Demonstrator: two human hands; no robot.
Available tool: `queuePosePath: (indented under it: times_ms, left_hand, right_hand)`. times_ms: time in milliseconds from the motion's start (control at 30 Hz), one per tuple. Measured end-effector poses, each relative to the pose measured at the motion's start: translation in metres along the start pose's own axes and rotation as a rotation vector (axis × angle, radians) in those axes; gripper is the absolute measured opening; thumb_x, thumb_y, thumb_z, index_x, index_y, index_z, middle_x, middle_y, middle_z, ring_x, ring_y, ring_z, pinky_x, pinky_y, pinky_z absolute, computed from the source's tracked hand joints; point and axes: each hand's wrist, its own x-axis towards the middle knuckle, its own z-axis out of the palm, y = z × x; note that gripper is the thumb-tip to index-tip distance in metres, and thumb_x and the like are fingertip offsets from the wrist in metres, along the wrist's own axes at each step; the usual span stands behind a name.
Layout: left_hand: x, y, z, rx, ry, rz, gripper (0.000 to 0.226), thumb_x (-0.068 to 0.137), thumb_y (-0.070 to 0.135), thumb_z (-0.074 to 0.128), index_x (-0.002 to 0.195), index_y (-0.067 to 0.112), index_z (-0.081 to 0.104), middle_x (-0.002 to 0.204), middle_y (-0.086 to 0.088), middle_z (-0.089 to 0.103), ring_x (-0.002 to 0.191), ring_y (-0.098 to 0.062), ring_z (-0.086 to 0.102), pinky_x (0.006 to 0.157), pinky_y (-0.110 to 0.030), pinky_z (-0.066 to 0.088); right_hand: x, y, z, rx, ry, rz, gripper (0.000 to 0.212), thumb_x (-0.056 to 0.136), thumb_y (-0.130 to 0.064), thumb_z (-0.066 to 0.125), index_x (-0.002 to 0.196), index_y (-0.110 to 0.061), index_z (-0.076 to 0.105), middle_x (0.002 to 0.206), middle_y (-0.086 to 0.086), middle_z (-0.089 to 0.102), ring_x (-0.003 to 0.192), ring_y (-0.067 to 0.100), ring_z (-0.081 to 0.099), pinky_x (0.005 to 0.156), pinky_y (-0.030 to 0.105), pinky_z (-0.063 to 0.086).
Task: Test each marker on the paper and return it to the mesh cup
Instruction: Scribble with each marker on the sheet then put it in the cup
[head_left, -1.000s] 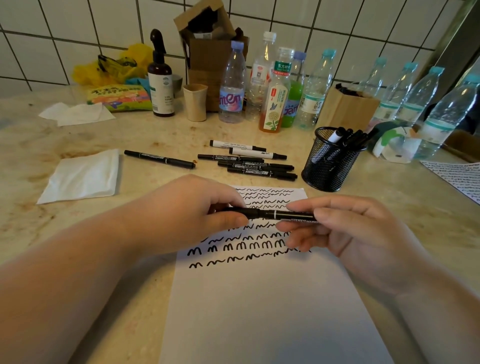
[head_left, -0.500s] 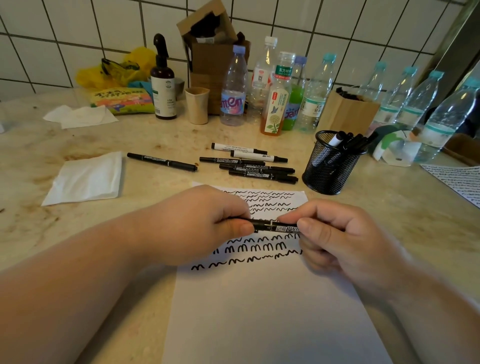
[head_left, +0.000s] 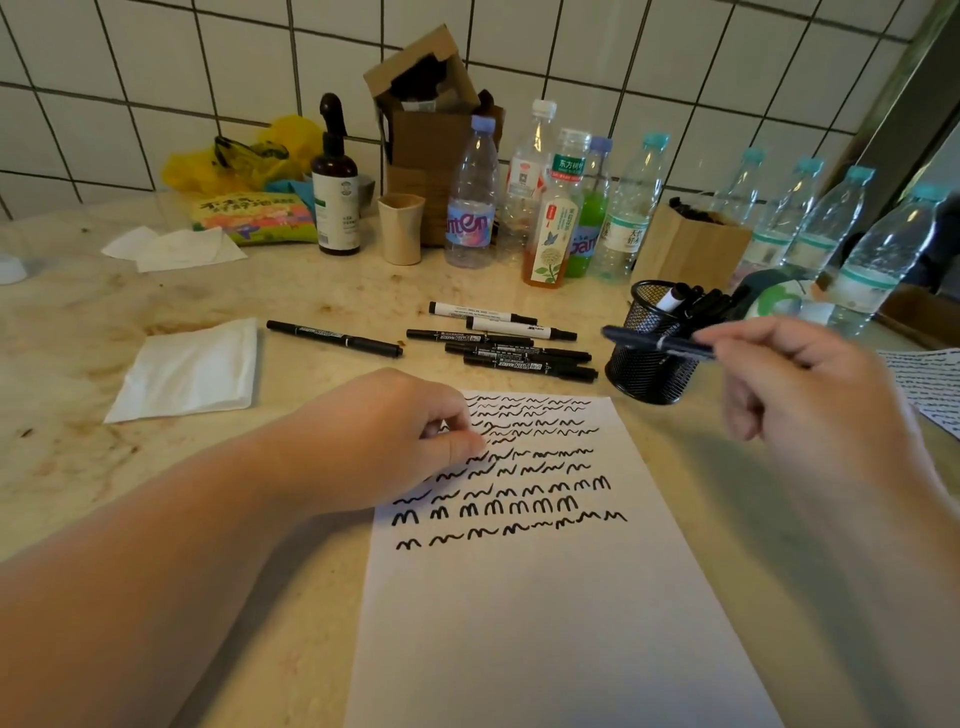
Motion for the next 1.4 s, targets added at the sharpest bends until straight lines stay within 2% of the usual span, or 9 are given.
queuePosePath:
  times_ms: [200,400,500,600,767,900,1100,1267,1400]
  left_hand:
    - [0.000,-0.001,0.001,0.021,-0.024,0.031,0.021,0.094,0.053,0.053,0.097,0.040,0.070,0.069,0.010,0.068,0.055,-0.004,0.056,0.051,-0.018,0.041]
    - [0.001,-0.003,0.002,0.021,-0.019,0.047,0.021,0.094,0.053,0.053,0.097,0.041,0.070,0.066,0.015,0.067,0.054,-0.003,0.056,0.048,-0.016,0.038]
    - [0.000,-0.003,0.003,0.022,-0.019,0.049,0.018,0.094,0.053,0.053,0.095,0.044,0.069,0.065,0.015,0.066,0.052,-0.002,0.054,0.047,-0.014,0.036]
    - [0.000,-0.003,0.003,0.019,-0.026,0.050,0.019,0.094,0.053,0.053,0.093,0.043,0.069,0.066,0.020,0.066,0.054,0.000,0.055,0.047,-0.013,0.036]
    - [0.003,0.001,0.002,0.042,-0.045,0.039,0.021,0.096,0.049,0.052,0.094,0.036,0.069,0.073,0.014,0.068,0.063,-0.003,0.059,0.054,-0.017,0.042]
    - [0.002,0.000,0.001,0.088,-0.060,0.046,0.023,0.096,0.050,0.049,0.093,0.035,0.067,0.079,0.011,0.068,0.069,-0.005,0.060,0.060,-0.023,0.051]
    - [0.003,-0.001,0.000,0.131,-0.035,0.060,0.021,0.098,0.046,0.048,0.095,0.034,0.065,0.083,0.015,0.063,0.074,-0.002,0.057,0.062,-0.020,0.046]
    - [0.002,0.001,-0.001,0.112,-0.036,0.065,0.021,0.097,0.045,0.048,0.096,0.033,0.065,0.083,0.013,0.065,0.074,-0.003,0.058,0.070,-0.028,0.055]
    - [0.001,0.002,-0.002,0.032,-0.005,0.044,0.014,0.096,0.031,0.050,0.099,0.038,0.063,0.080,0.014,0.063,0.069,-0.003,0.057,0.059,-0.021,0.047]
  right_hand:
    - [0.023,-0.015,-0.004,-0.266,0.161,-0.038,0.021,0.093,-0.019,0.053,0.093,-0.024,0.074,0.060,0.014,0.058,0.043,0.008,0.042,0.050,0.025,0.039]
    - [0.053,-0.014,-0.004,-0.478,0.120,0.044,0.015,0.088,-0.035,0.060,0.088,-0.027,0.072,0.071,0.000,0.069,0.064,0.026,0.060,0.061,0.029,0.044]
    - [0.069,-0.014,0.002,-0.530,0.132,0.054,0.025,0.085,-0.045,0.067,0.102,-0.027,0.067,0.088,-0.001,0.071,0.076,0.024,0.062,0.067,0.031,0.044]
    - [0.071,-0.018,0.013,-0.507,0.166,-0.018,0.032,0.087,-0.051,0.064,0.109,-0.029,0.060,0.082,-0.003,0.066,0.073,0.023,0.062,0.064,0.032,0.046]
    - [0.050,-0.013,0.051,-0.599,-0.141,-0.176,0.004,0.094,-0.029,0.066,0.097,-0.028,0.069,0.080,-0.010,0.062,0.071,0.006,0.057,0.058,0.021,0.038]
    - [0.052,0.014,0.082,-0.838,-0.452,-0.171,0.015,0.094,-0.021,0.064,0.107,-0.022,0.072,0.104,-0.005,0.062,0.089,0.013,0.056,0.072,0.024,0.039]
    - [0.059,0.039,0.104,-0.950,-0.487,-0.111,0.026,0.096,-0.027,0.060,0.122,-0.023,0.062,0.122,-0.001,0.053,0.118,0.019,0.047,0.103,0.034,0.039]
    - [0.057,0.034,0.103,-1.012,-0.486,-0.074,0.012,0.096,-0.031,0.061,0.105,-0.025,0.067,0.109,-0.001,0.051,0.111,0.020,0.047,0.092,0.033,0.039]
    - [0.044,0.009,0.093,-0.804,-0.483,-0.024,0.006,0.095,-0.032,0.063,0.099,-0.027,0.062,0.100,-0.005,0.060,0.092,0.016,0.058,0.076,0.030,0.044]
